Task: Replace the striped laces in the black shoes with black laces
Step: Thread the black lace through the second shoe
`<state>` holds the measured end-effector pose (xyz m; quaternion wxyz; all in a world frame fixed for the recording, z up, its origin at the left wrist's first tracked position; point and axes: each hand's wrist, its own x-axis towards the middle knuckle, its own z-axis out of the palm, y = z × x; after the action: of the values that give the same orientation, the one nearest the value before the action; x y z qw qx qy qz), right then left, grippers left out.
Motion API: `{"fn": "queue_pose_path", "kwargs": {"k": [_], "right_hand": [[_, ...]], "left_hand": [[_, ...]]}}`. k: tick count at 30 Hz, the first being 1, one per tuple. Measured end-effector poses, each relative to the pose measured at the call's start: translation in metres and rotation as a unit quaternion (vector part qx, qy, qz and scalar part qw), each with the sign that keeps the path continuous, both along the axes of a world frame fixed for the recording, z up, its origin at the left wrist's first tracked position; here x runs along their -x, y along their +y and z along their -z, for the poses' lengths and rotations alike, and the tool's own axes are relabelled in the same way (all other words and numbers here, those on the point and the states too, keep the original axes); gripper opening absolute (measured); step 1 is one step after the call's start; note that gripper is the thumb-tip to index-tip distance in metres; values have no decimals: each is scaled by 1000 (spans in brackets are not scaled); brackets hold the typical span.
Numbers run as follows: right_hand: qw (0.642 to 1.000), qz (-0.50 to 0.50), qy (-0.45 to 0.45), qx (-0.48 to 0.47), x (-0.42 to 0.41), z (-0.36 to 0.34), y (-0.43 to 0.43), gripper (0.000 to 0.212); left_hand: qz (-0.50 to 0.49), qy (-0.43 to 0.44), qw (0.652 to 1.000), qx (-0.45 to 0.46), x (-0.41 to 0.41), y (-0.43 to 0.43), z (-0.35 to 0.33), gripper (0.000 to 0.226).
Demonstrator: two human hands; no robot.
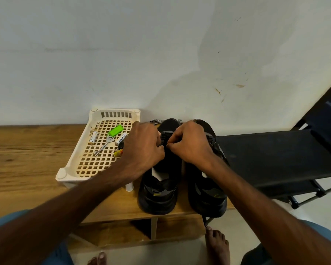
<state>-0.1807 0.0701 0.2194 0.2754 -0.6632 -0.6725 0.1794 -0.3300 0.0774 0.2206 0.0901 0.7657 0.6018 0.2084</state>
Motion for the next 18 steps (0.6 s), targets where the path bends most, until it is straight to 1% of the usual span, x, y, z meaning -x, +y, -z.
{"fn": "queue_pose_path", "kwargs": {"k": [1, 3, 4, 7, 9, 12, 15, 18], "right_hand": [[1000, 2, -2, -2, 1, 1, -1, 11], [1000, 8, -9, -8, 3, 3, -1, 12], [1000, 11, -13, -10, 3, 4, -1, 12], [1000, 9, -22, -3, 3, 7, -2, 12], [1000, 7, -18, 0, 5, 10, -2, 12], [1000, 17, -4, -22, 7, 12, -2, 10], [999, 27, 19, -36, 8, 15, -2, 7], [999, 29, 28, -30, 9, 20, -1, 3]], "left_hand": [[-4, -11, 1000, 4, 0, 2, 0, 10], [-8, -27, 1000, 15, -1, 4, 2, 25], [-9, -40, 999, 19, -1, 5, 4, 26], [-5, -76, 997, 23, 1, 10, 8, 9], [5, -88, 996, 33, 4, 12, 10, 8], [13, -109, 993, 50, 8, 16, 10, 4], [21, -116, 991, 60, 9, 16, 10, 6], [34, -116, 989, 82, 11, 18, 8, 7]]}}
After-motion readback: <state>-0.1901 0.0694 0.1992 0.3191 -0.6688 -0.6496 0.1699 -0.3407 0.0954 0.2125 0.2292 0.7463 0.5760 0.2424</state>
